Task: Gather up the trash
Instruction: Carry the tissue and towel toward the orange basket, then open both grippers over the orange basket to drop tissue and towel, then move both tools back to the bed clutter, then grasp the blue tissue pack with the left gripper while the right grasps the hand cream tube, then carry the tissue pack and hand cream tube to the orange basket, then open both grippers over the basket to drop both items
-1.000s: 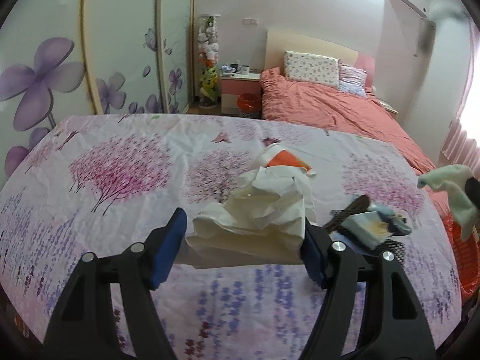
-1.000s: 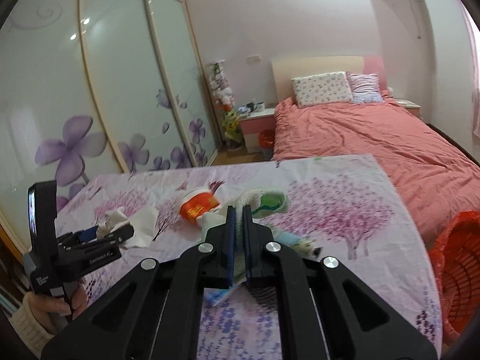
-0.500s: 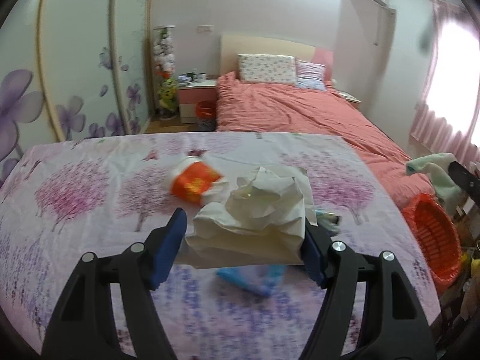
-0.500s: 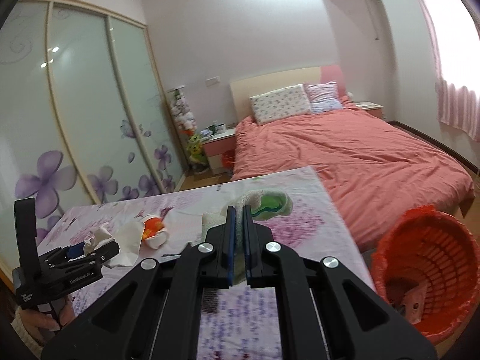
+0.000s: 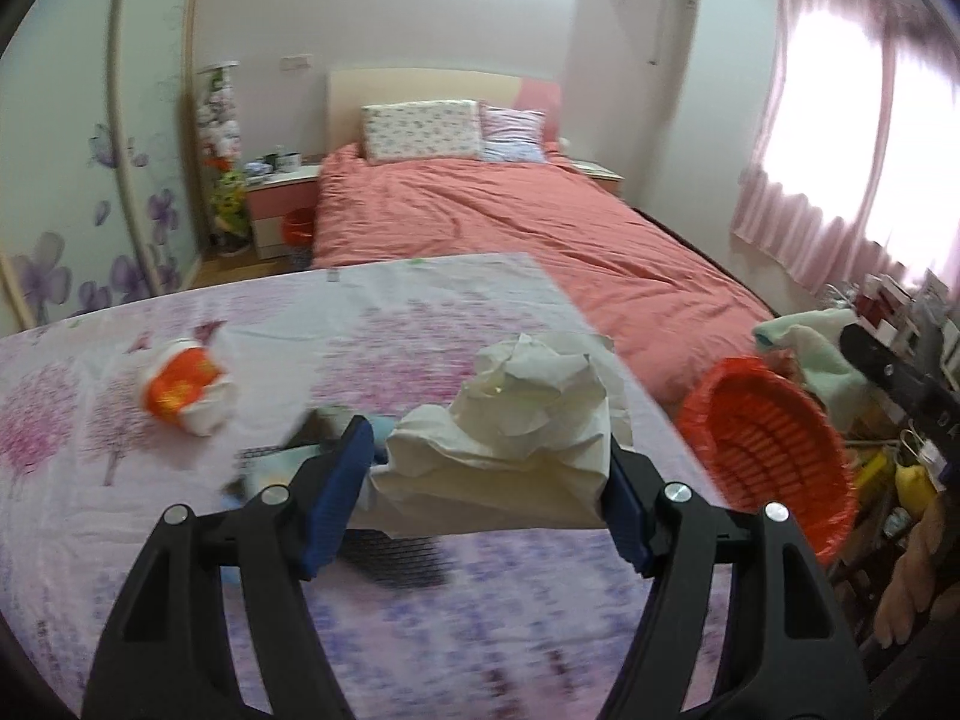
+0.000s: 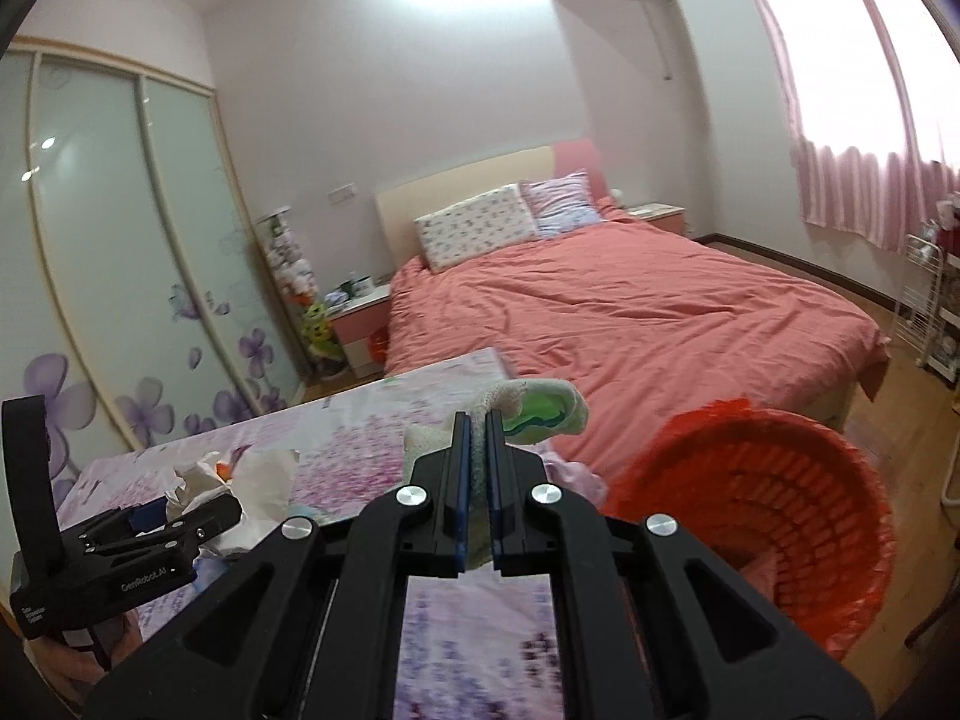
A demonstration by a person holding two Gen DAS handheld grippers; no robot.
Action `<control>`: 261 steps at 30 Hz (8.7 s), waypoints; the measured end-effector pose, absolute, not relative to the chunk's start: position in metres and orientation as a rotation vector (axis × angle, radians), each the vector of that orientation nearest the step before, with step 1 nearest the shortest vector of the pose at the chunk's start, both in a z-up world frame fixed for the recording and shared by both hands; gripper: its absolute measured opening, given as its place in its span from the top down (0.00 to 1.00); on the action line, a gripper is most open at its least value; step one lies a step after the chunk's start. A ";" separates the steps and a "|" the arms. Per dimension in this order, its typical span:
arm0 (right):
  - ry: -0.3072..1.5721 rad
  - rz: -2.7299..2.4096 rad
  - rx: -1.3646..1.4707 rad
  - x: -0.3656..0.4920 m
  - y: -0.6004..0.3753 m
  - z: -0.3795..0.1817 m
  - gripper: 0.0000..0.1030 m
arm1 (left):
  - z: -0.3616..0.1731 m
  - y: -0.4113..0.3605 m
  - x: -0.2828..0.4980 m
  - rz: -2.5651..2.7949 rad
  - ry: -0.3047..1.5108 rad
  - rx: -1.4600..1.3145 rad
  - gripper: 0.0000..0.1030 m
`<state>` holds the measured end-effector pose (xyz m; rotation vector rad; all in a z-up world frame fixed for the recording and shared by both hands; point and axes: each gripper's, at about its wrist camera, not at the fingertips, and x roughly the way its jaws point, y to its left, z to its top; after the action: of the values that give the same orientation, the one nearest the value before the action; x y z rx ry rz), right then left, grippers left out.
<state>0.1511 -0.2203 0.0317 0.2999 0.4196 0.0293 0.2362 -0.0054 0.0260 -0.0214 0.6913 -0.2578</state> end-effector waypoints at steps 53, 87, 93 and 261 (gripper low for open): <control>0.511 -0.203 0.410 0.152 -0.345 -0.026 0.61 | -0.043 -0.167 0.259 -0.455 0.801 0.144 0.19; 0.649 0.162 0.191 0.174 -0.144 -0.027 0.58 | -0.088 0.117 0.237 0.145 0.935 -0.017 0.15; 0.662 0.181 0.186 0.180 -0.129 -0.029 0.57 | -0.088 0.140 0.241 0.189 0.935 -0.029 0.15; 0.490 -0.249 0.488 0.139 -0.355 -0.031 0.72 | -0.021 -0.249 0.242 -0.678 0.794 0.128 0.49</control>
<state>0.1390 -0.3553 -0.0306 0.4885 0.4903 -0.2493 0.2418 -0.2490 -0.0215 0.1285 0.7942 -0.6784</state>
